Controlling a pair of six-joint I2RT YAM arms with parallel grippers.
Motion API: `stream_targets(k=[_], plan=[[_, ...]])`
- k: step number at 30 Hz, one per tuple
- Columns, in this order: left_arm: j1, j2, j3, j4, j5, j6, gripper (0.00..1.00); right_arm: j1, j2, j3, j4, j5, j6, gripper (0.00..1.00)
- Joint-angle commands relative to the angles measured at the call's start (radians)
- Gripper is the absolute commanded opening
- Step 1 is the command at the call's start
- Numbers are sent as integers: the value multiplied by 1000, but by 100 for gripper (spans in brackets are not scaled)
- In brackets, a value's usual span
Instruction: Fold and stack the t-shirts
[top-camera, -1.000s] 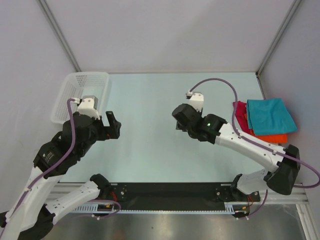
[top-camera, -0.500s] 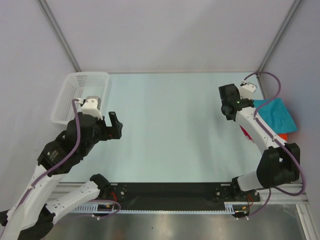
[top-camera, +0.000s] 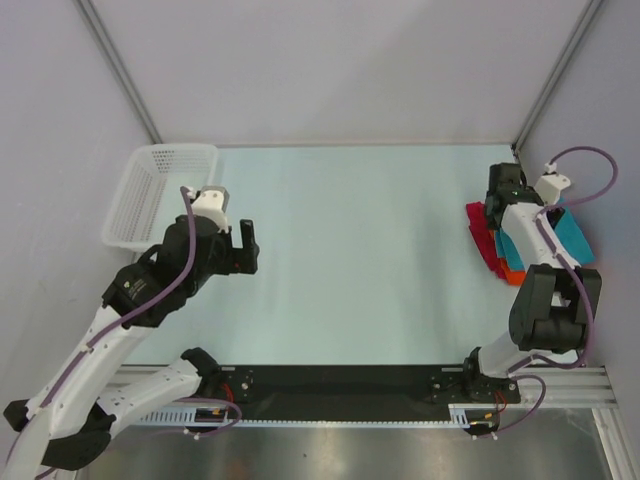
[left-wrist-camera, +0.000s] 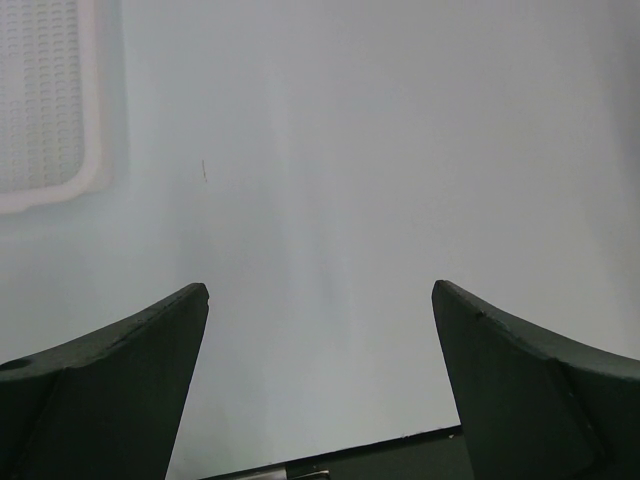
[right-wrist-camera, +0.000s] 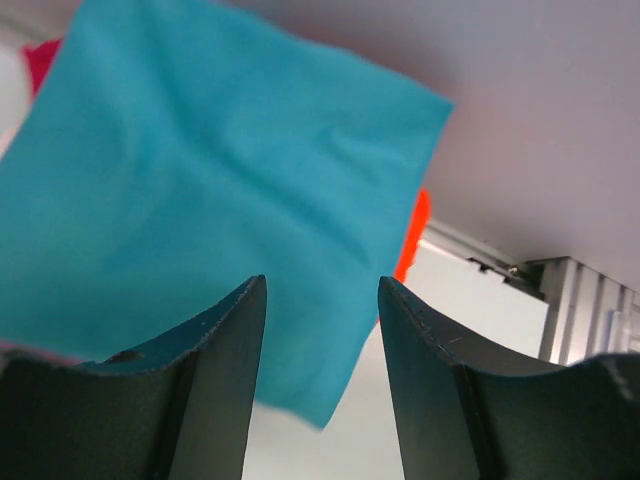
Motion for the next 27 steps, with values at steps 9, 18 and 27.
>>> stream_targets(k=[9,18,27], plan=[[39,15,37,15,52,76,99,-286,117,-48,80,75,95,53],[51,43,113,-4,74,123,100,-351,324,76,-8,81,166,50],[60,48,59,44,109,108,100,-273,138,112,29,114,71,49]])
